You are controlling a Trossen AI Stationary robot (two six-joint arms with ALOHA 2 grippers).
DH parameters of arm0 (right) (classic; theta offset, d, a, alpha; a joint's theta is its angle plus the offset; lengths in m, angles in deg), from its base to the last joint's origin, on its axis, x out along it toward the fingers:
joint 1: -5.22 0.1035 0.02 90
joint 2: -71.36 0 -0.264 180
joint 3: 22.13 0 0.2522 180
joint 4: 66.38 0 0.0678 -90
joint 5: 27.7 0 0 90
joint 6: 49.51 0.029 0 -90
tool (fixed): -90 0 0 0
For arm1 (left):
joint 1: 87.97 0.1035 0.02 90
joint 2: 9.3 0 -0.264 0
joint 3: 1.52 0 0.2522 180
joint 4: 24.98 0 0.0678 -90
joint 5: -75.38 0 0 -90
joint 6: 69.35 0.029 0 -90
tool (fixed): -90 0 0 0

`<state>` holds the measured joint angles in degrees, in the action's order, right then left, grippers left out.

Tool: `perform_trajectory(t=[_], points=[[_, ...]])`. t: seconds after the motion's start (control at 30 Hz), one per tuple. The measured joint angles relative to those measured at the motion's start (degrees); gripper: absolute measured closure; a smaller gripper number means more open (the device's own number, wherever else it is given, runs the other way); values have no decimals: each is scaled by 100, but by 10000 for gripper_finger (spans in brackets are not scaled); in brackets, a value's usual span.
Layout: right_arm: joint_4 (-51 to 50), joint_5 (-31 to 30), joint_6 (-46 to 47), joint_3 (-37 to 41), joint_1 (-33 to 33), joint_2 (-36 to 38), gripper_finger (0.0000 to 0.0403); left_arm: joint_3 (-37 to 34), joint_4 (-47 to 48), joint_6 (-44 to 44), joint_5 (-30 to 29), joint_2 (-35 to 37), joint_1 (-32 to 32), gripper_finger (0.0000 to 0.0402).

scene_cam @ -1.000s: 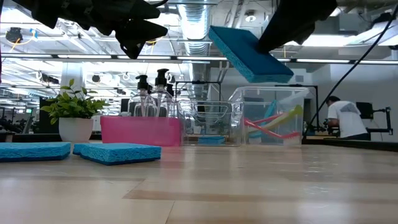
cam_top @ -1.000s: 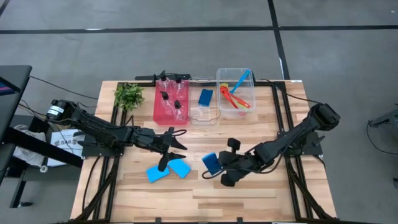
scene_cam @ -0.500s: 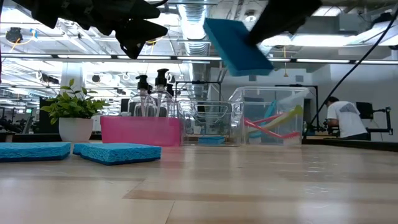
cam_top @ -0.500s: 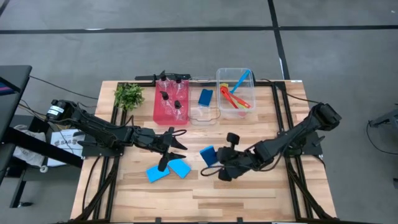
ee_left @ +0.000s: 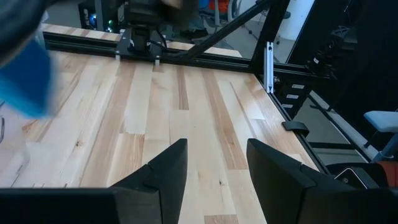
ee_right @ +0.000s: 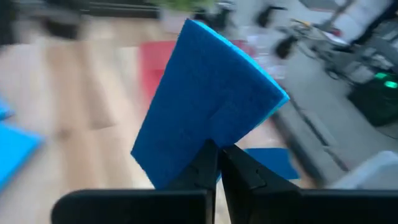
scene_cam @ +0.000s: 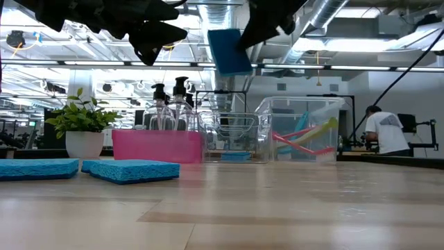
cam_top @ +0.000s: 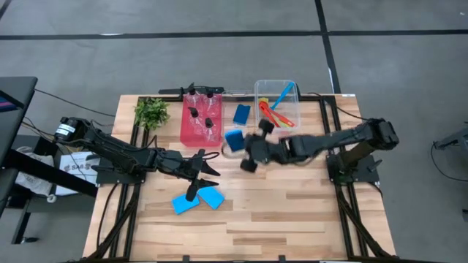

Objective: Pick & Place Kitchen Sink Supplies
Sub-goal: Put the bottom blue sponge into the left transparent bin

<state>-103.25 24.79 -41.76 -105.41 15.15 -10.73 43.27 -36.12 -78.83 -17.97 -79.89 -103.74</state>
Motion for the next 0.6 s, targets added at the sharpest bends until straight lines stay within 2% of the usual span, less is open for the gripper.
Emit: perform_trajectory(t=[0.23,0.4,0.6], points=[[76,46,-381,-94,-1224,-59,396,0,0,9,-2,0,2,234],[409,976,-319,-92,-2084,-367,395,0,0,15,0,0,2,234],[483,1389,-323,-92,-2492,-860,395,0,0,17,-2,0,2,234]])
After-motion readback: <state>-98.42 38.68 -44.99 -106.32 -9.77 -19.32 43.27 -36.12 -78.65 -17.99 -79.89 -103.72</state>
